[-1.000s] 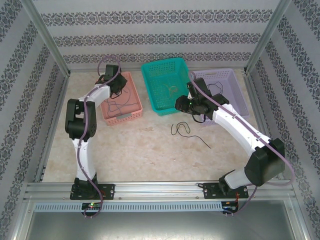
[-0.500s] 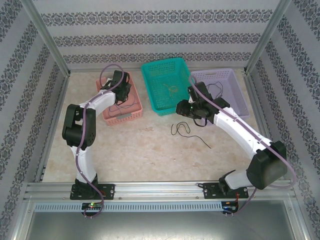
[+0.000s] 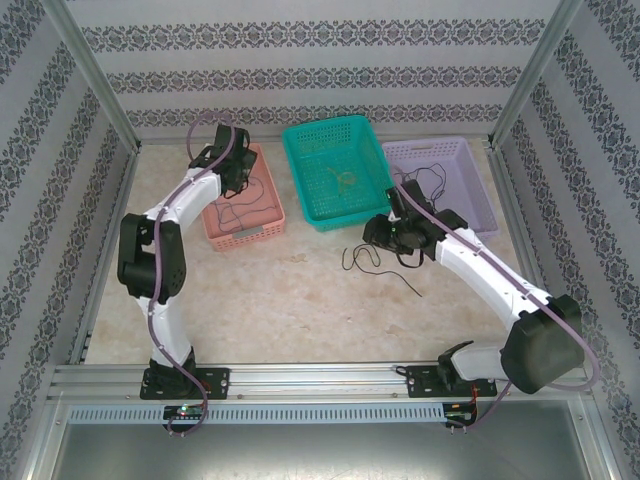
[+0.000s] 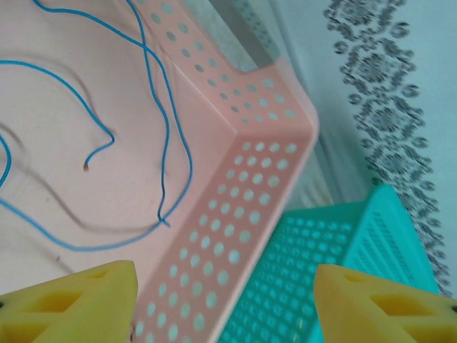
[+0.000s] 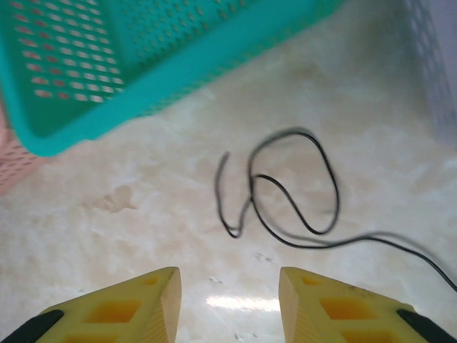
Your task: Untangle the cables
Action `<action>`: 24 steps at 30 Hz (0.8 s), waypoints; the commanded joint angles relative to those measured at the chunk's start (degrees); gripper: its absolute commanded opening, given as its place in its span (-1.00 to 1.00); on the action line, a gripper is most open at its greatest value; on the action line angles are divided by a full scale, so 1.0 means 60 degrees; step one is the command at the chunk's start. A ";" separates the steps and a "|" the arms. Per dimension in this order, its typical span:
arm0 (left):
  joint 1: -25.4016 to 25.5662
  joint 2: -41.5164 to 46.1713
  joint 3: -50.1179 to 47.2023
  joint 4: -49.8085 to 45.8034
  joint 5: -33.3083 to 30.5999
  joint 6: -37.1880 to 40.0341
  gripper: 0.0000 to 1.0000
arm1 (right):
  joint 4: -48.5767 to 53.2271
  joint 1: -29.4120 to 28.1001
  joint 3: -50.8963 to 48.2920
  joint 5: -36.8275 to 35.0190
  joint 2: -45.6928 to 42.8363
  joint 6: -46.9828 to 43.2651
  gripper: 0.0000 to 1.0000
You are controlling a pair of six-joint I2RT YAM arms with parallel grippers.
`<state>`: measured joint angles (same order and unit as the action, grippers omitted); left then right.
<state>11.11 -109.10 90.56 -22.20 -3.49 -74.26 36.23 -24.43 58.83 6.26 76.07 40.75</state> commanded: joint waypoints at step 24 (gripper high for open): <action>0.4747 0.5851 -0.6371 -0.0205 0.0831 0.1486 -0.20 | 0.1277 -0.0916 0.1247 -0.2637 0.3577 -0.3254 -0.31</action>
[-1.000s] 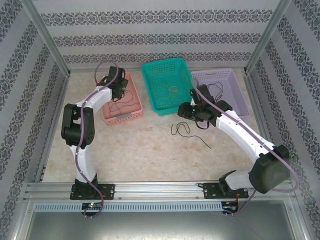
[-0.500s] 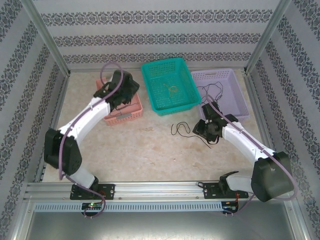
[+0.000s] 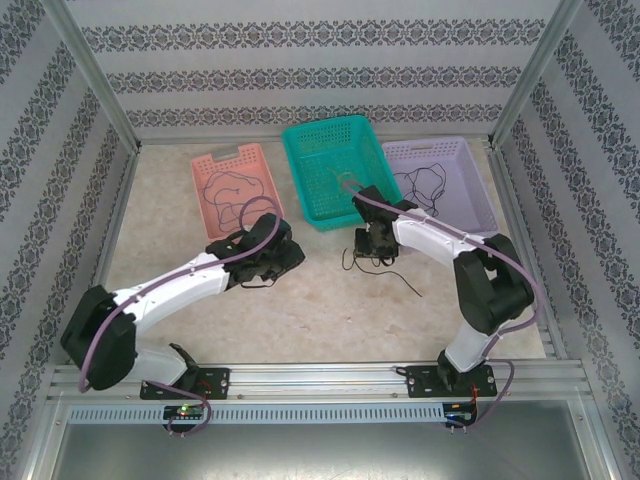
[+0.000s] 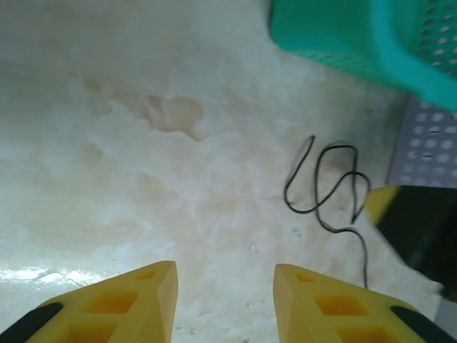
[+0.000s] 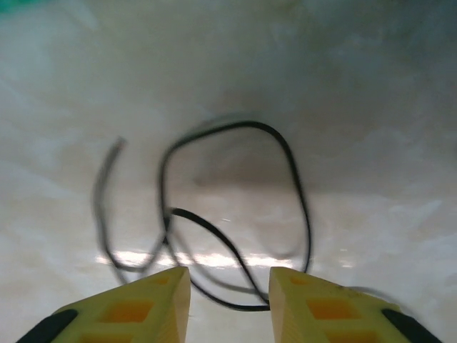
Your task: Untangle the cables
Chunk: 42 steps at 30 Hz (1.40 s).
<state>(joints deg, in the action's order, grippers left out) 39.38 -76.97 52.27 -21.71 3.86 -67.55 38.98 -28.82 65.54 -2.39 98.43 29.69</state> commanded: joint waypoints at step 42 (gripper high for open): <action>0.0015 -0.0878 0.3138 -0.0421 0.2412 0.3091 0.21 | -0.0388 -0.1443 -0.0640 -0.0311 -0.4497 -0.3952 -1.00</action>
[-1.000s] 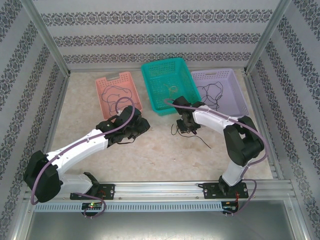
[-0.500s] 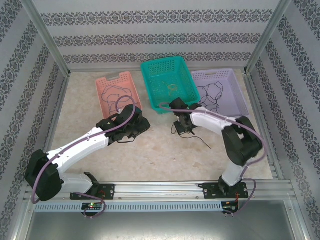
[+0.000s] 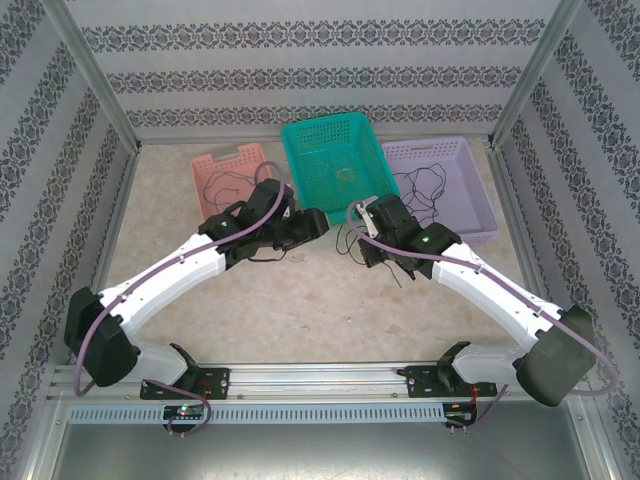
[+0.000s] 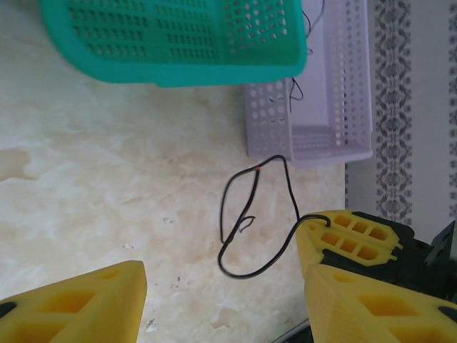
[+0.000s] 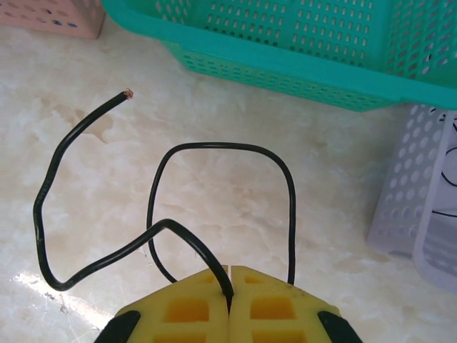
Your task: Untangle the cables
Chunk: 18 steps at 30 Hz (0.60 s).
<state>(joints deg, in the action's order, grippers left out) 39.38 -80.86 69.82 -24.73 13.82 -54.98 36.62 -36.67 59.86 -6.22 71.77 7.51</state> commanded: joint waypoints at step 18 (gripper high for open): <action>0.0049 -0.2037 0.1327 -0.1108 0.0252 0.1826 -0.21 | -0.0112 -0.0609 0.0388 0.0568 -0.0202 -0.0065 -1.00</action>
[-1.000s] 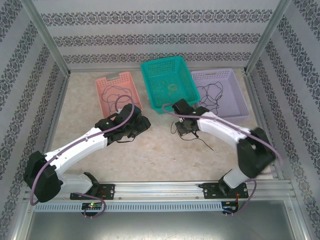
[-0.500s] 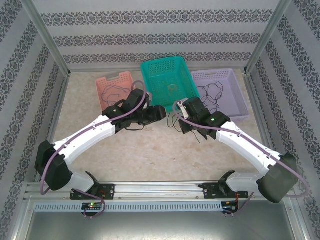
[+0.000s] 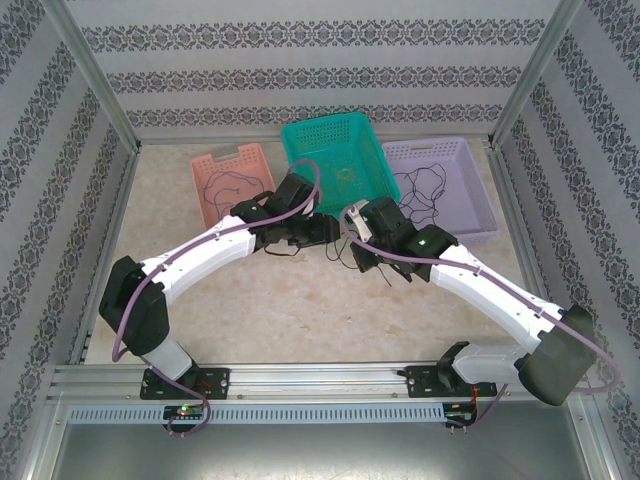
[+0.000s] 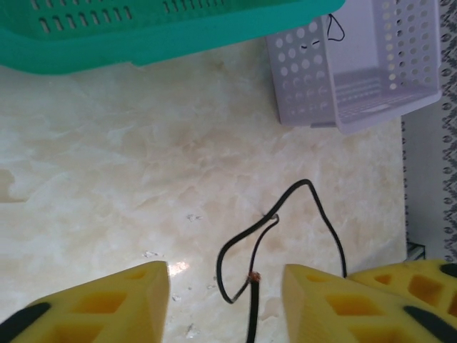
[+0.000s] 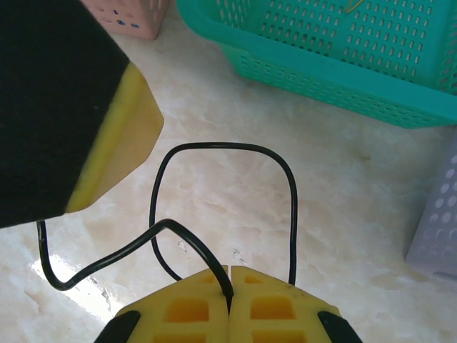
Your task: Untangle the cables
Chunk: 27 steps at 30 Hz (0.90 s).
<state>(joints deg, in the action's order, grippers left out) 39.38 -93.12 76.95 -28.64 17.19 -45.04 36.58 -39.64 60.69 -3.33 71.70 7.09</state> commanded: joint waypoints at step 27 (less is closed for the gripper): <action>-0.0176 0.2646 -0.2917 -0.0094 -0.3258 -0.3042 -1.00 | 0.0652 0.1154 -0.1711 0.0498 -0.2275 0.8585 -0.06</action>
<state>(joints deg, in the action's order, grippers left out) 38.89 -80.51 64.64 -30.20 2.85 -56.05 36.82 -34.11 54.26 -0.95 59.02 39.83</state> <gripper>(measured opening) 0.049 0.477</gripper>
